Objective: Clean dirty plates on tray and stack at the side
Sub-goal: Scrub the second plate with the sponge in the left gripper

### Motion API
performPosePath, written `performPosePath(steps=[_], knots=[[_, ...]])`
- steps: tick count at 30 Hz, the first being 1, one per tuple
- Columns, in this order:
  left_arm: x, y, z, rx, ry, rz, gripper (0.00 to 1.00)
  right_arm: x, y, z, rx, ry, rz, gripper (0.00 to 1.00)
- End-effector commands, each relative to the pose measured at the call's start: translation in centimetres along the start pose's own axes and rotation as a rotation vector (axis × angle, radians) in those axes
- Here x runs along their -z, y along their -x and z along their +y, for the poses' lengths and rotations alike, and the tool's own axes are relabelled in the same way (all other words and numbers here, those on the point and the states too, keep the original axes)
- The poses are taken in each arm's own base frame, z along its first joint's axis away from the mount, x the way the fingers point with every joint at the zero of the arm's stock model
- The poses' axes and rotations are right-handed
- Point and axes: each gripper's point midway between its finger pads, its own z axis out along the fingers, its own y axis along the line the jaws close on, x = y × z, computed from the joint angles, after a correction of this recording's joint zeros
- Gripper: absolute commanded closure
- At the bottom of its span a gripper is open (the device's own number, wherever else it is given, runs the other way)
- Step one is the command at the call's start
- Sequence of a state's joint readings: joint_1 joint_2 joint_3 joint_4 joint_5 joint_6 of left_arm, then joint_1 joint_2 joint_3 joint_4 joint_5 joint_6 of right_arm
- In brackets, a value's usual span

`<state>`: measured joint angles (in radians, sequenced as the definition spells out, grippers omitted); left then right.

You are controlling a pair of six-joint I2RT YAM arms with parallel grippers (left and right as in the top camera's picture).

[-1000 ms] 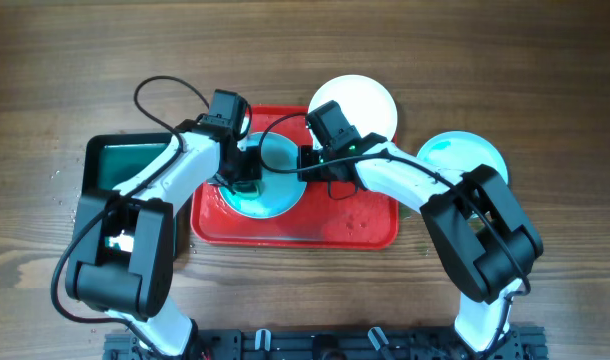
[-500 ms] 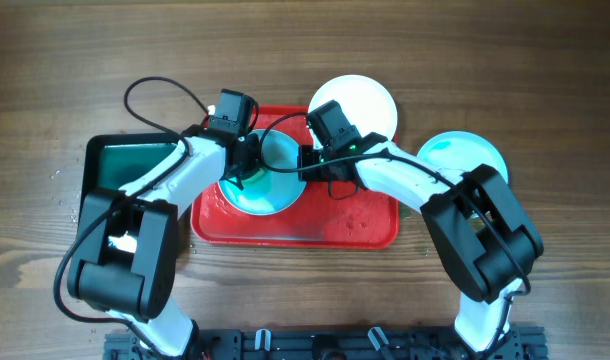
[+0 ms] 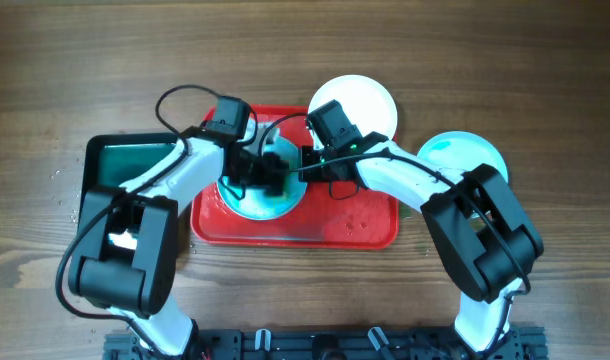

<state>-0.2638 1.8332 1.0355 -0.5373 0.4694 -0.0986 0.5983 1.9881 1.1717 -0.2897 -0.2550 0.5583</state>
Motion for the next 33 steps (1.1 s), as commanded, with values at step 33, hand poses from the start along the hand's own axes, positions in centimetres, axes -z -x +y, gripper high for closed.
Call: performPosePath(steps=[33], knots=[[4.2,-2.3,11.9,0.463,0.738,-0.115,0.96,-1.1,-1.0,-0.2,0.006,0.003,0.049,0.96]])
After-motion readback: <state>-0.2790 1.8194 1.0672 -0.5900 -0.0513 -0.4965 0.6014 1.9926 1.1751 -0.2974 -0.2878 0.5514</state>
